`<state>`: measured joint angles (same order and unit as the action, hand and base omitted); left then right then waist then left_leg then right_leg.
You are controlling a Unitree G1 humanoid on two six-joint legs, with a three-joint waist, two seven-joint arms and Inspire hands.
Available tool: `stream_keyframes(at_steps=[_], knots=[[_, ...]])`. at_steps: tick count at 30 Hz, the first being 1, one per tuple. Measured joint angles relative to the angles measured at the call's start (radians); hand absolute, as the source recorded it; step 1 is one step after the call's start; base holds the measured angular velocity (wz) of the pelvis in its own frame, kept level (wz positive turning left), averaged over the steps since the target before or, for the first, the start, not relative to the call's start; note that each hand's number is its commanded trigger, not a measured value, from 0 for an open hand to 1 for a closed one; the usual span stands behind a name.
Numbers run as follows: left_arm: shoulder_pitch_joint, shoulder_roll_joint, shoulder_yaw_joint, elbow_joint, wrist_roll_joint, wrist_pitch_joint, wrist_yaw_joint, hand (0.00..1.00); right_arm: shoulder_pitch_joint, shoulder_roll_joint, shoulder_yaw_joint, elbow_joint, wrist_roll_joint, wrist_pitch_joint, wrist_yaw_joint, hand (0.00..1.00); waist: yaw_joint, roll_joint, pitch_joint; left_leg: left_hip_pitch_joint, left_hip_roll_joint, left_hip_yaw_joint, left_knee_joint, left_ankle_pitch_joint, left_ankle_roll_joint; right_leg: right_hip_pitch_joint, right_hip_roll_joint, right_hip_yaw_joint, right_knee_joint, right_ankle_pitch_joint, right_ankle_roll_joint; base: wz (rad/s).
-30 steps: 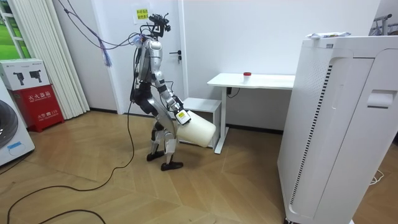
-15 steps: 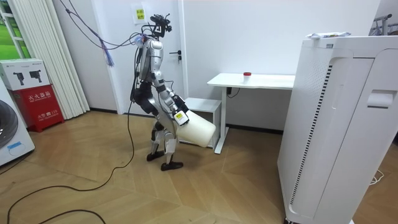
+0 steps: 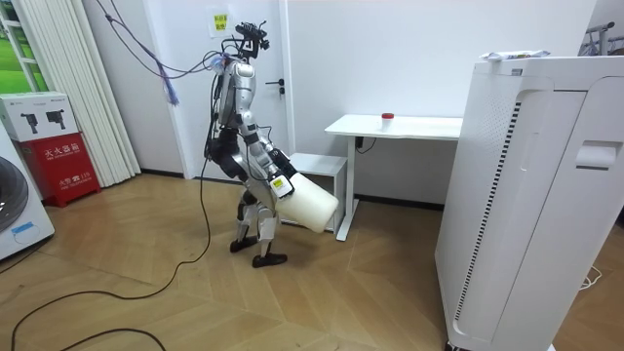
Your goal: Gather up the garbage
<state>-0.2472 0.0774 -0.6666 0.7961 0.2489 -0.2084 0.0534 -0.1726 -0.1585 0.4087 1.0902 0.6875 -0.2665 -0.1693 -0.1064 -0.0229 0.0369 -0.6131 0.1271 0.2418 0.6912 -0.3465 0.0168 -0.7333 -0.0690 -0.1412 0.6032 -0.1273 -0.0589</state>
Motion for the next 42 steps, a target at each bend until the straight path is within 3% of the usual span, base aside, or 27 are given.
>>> stream_keyframes(at_steps=[6,12,14,17,21,23,26,31,39,42], knots=[[0.003,0.015,0.008,-0.015,0.000,-0.005,0.006,0.00,0.009,0.001,-0.002,0.000,0.092,0.008,0.046,1.00,0.002,-0.003,0.0024,0.071,-0.001,0.007,-0.042,0.001,-0.001,0.066,0.006,0.001,-0.036,0.001,0.003,-0.02],[0.005,0.029,0.117,-0.145,0.028,-0.046,0.027,0.00,0.020,0.005,-0.076,0.002,0.128,0.010,0.124,1.00,0.002,0.005,0.0073,0.179,-0.002,0.021,-0.101,0.001,-0.002,0.169,0.017,0.008,-0.093,0.006,0.015,-0.05],[0.012,0.053,0.152,-0.209,0.027,-0.069,0.051,0.00,0.054,0.003,-0.091,-0.010,0.124,0.015,0.140,1.00,0.001,0.013,0.0083,0.237,-0.007,0.029,-0.137,0.001,-0.002,0.218,0.019,0.013,-0.110,0.004,0.022,-0.08],[0.036,0.064,0.204,-0.303,0.028,-0.078,0.094,0.00,0.091,0.002,-0.143,-0.050,0.079,0.018,0.137,1.00,0.001,0.034,0.0068,0.294,-0.024,0.034,-0.190,0.007,-0.001,0.261,0.019,0.028,-0.143,0.006,0.034,-0.10],[0.086,0.088,0.264,-0.394,0.020,-0.081,0.115,0.00,0.100,0.002,-0.177,-0.071,0.055,0.021,0.134,1.00,0.001,0.034,0.0047,0.372,-0.047,0.056,-0.239,0.017,0.002,0.308,0.018,0.028,-0.156,0.004,0.041,-0.19],[0.114,0.118,0.273,-0.437,0.022,-0.081,0.130,0.00,0.116,-0.004,-0.193,-0.108,0.023,0.021,0.137,1.00,0.002,0.033,0.0040,0.413,-0.051,0.064,-0.251,0.017,0.002,0.341,0.019,0.016,-0.162,0.004,0.041,-0.25],[0.164,0.134,0.327,-0.531,0.028,-0.081,0.161,0.00,0.118,-0.001,-0.196,-0.130,0.016,0.027,0.136,1.00,0.009,0.024,-0.0042,0.480,-0.050,0.113,-0.289,0.017,0.002,0.385,0.020,0.002,-0.191,0.008,0.044,-0.42],[0.205,0.136,0.406,-0.696,0.027,-0.083,0.214,0.00,0.127,-0.001,-0.204,-0.131,-0.005,0.030,0.138,1.00,0.026,0.022,-0.0184,0.549,-0.045,0.157,-0.334,0.017,0.003,0.430,0.023,-0.039,-0.228,0.034,0.037,-0.33],[0.255,0.136,0.445,-0.758,0.026,-0.103,0.272,0.00,0.155,0.001,-0.281,-0.133,-0.081,0.037,0.137,1.00,0.020,0.022,-0.0302,0.638,-0.051,0.153,-0.391,0.023,0.005,0.512,0.023,-0.058,-0.246,0.035,0.037,0.01],[0.269,0.136,0.455,-0.762,0.022,-0.105,0.293,0.00,0.159,0.001,-0.283,-0.134,-0.081,0.037,0.129,1.00,0.024,0.020,-0.0312,0.657,-0.046,0.155,-0.394,0.025,0.004,0.534,0.028,-0.064,-0.260,0.036,0.035,0.00]])
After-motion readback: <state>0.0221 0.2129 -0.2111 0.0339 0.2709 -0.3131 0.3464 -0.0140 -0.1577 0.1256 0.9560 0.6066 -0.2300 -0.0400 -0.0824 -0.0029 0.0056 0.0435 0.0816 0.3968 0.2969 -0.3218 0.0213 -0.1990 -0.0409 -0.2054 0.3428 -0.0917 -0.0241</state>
